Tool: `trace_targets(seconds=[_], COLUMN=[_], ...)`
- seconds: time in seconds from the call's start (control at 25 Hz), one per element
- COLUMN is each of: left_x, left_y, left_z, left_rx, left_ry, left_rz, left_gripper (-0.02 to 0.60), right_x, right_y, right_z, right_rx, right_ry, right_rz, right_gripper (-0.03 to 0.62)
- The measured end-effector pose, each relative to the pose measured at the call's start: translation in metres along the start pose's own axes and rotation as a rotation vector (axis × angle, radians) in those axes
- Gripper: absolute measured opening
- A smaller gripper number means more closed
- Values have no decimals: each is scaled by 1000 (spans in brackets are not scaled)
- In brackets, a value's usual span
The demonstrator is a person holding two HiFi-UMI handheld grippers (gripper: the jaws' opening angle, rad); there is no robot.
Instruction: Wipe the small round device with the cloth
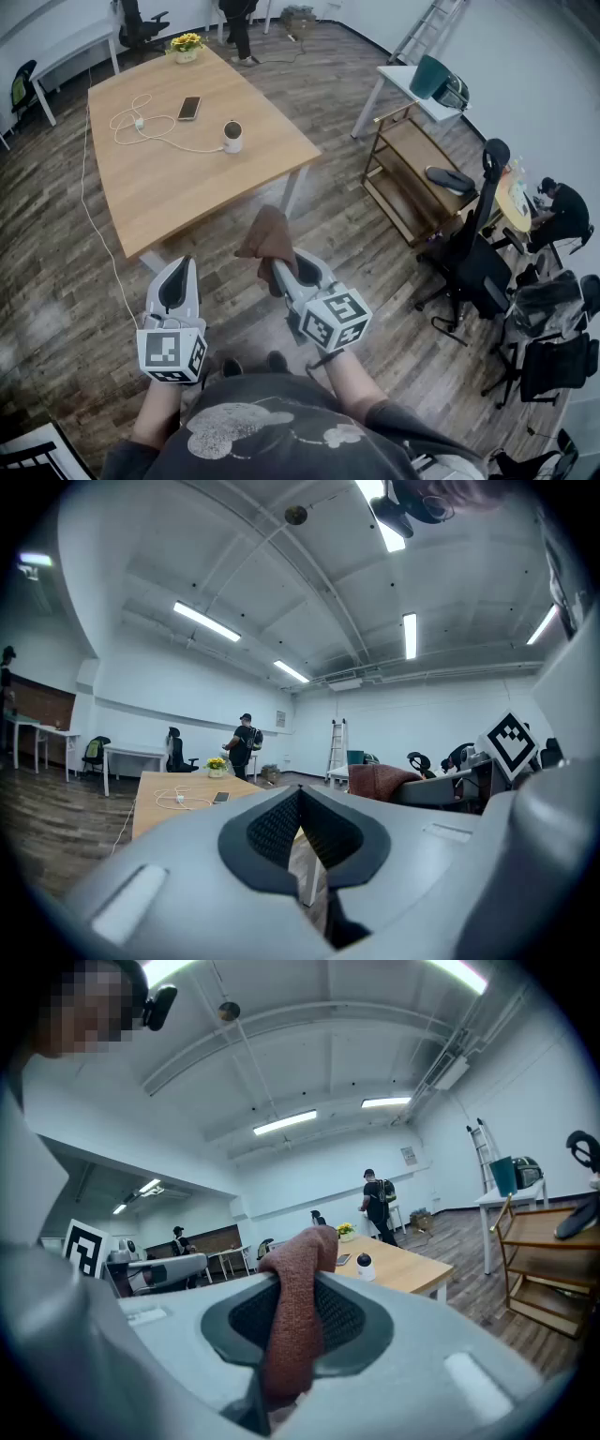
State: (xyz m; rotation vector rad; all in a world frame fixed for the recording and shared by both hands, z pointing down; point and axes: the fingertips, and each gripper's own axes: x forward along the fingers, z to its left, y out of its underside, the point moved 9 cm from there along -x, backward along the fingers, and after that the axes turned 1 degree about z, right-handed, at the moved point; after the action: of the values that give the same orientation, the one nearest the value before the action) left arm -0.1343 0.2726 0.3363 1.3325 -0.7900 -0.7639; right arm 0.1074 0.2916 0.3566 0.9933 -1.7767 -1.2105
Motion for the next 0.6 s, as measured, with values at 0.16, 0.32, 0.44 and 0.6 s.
trace_targets(seconds=[0.16, 0.32, 0.44, 0.6], left_x=[1, 1, 1, -1], left_y=[3, 5, 6, 8], left_z=[3, 6, 12, 21], left_rx=[-3, -10, -13, -18], left_ry=[6, 9, 9, 8], left_rz=[15, 23, 27, 35], left_gripper=[18, 18, 18, 18], right_x=[1, 4, 9, 17], right_y=[0, 0, 1, 5], right_z=[3, 6, 10, 17], right_rx=[-8, -14, -16, -13], right_ry=[3, 4, 1, -3], right_rz=[2, 6, 9, 14], right_gripper=[66, 66, 66, 66])
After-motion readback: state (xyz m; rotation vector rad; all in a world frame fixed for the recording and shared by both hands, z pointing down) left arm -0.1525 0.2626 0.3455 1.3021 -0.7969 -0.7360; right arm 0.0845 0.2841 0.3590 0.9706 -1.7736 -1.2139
